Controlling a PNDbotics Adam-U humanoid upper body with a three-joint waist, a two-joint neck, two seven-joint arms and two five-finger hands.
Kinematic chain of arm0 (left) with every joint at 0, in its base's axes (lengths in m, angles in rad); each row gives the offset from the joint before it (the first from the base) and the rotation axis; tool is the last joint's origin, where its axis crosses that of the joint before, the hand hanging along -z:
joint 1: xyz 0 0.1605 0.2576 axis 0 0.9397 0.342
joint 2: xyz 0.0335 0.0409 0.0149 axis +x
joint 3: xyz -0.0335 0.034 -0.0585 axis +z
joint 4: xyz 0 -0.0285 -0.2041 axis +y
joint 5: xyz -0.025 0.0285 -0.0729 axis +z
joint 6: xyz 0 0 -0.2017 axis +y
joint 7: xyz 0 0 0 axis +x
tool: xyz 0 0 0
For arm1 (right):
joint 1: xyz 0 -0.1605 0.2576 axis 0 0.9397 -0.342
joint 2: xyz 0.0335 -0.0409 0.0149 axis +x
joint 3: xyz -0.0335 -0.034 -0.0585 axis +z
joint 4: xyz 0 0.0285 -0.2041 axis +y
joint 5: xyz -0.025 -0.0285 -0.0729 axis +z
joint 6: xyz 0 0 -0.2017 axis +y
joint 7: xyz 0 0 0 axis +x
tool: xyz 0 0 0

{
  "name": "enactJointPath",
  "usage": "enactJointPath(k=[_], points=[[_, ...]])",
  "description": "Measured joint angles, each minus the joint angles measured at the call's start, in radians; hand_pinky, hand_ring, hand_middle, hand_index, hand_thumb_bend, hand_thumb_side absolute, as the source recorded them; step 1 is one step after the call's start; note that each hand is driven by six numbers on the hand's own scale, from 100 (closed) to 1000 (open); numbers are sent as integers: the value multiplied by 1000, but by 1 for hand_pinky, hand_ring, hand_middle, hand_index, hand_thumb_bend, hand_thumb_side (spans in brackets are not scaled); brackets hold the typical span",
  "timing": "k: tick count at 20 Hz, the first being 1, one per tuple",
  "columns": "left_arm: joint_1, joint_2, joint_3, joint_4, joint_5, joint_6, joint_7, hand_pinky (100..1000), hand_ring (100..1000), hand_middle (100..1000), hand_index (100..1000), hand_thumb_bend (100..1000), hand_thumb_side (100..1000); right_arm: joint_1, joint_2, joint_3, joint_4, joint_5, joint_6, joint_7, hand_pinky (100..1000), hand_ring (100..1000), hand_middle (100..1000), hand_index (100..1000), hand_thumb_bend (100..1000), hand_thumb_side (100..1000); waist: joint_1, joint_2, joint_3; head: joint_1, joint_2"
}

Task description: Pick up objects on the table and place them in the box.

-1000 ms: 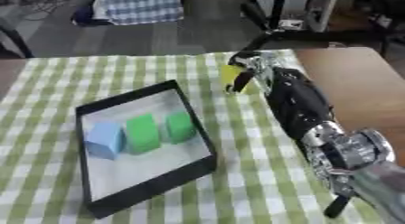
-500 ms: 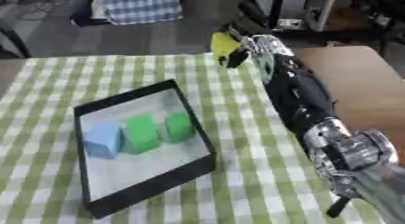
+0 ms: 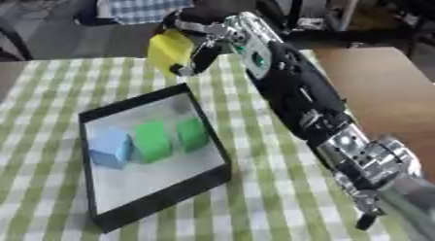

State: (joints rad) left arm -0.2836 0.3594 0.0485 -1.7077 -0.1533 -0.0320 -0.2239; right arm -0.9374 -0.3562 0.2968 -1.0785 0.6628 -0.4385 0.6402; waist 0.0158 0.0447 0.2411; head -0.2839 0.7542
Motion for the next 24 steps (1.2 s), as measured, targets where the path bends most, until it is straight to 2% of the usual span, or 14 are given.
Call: enactJointPath(k=[2,3,6,7,8,10,15,19,21,22,24], points=[[0,0,0,0,0,0,0,716,676,695,888,646,819,13,22,17,10,15,-10,68,789,714,678,805,136,293,0,0,0,0,0],[1,0,0,0,0,1,1,716,676,693,888,646,820,17,30,22,17,25,-11,93,824,770,746,864,230,355,0,0,0,0,1],[2,0,1,0,0,1,1,716,676,691,888,645,820,24,44,31,30,51,17,120,902,898,886,948,395,441,0,0,-2,0,7],[2,0,1,0,0,1,1,716,676,691,888,645,820,24,45,31,30,56,23,127,902,898,886,948,395,441,0,0,-3,0,8],[2,0,2,0,0,1,1,717,676,691,888,645,821,24,45,31,30,60,29,133,955,962,953,985,454,454,0,0,-5,0,8],[2,0,2,0,0,1,1,717,675,691,888,644,821,24,44,30,27,63,36,140,982,983,982,999,472,466,0,0,-8,1,8],[5,0,4,0,0,1,1,717,675,690,888,643,821,32,30,29,-23,37,41,145,1000,1000,1000,1000,457,465,-1,0,-15,5,9],[12,0,6,0,0,2,2,716,674,689,887,640,823,55,-14,-1,-124,-20,19,121,969,939,947,989,399,415,-7,0,-30,17,9],[18,0,8,0,0,3,4,716,673,688,887,638,824,93,-59,-42,-204,-64,19,52,946,908,921,976,356,384,-14,0,-41,28,9],[21,0,9,0,0,4,6,715,672,687,886,635,825,121,-87,-66,-246,-88,33,-3,911,854,877,949,288,351,-18,0,-46,34,9],[31,0,13,0,0,4,11,713,668,683,883,630,825,192,-144,-125,-328,-140,86,-142,884,813,840,930,247,335,-25,0,-61,53,9]])
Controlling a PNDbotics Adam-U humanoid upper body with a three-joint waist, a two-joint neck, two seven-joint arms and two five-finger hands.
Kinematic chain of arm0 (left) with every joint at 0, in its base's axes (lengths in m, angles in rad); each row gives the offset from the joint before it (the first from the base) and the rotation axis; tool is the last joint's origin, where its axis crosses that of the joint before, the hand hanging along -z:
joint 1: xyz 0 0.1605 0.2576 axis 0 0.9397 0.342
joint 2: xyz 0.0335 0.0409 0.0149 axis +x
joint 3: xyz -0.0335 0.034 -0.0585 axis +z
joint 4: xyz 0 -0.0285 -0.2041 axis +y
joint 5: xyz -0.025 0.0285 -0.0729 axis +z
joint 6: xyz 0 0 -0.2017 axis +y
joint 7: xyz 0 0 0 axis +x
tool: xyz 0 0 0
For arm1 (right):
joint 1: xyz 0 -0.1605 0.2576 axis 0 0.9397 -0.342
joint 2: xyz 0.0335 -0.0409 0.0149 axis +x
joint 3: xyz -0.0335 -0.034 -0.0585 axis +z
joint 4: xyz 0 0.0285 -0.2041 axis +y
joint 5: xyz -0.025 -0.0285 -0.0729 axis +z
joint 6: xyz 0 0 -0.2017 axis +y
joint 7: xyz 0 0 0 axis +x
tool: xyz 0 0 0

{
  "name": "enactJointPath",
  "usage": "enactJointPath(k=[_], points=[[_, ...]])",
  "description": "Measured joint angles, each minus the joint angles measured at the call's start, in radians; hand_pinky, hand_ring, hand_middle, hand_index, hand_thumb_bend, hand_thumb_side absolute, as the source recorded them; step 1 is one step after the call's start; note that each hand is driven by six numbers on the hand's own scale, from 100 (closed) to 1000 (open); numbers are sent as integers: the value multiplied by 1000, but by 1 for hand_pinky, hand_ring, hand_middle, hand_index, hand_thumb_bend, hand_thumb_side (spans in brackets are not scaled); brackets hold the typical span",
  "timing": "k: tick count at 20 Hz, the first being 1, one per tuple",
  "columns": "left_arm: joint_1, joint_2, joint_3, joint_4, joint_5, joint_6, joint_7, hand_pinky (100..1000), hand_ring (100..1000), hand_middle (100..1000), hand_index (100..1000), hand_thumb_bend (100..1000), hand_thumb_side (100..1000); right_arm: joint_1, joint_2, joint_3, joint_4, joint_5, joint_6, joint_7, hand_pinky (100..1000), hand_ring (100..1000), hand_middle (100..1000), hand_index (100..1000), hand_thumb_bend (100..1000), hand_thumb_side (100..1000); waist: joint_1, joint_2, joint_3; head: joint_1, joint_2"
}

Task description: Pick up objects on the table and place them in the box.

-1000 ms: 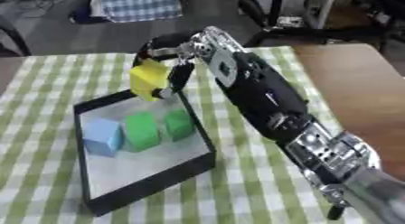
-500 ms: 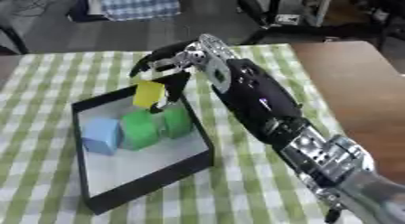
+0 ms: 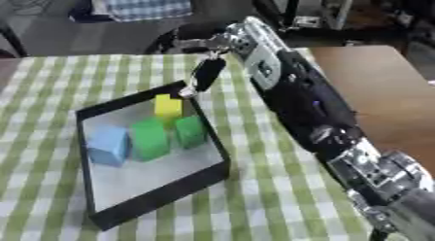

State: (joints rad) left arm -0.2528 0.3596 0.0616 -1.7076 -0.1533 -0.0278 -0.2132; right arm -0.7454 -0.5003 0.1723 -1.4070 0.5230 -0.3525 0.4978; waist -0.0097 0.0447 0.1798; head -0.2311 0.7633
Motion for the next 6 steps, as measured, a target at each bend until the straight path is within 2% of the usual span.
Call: enactJointPath(k=[3,4,6], points=[[12,0,5,0,0,2,8,710,665,680,881,621,829,126,-70,-87,-103,-78,102,-217,843,751,784,894,194,331,-11,0,-19,32,0],[18,0,6,0,0,3,11,709,663,678,880,613,832,174,-84,-115,-130,-107,136,-286,823,718,751,867,168,360,-14,-1,-25,44,0],[27,0,6,0,3,5,18,707,663,678,880,602,837,276,-95,-167,-175,-173,194,-408,811,706,742,864,144,385,-18,-1,-34,70,0]])
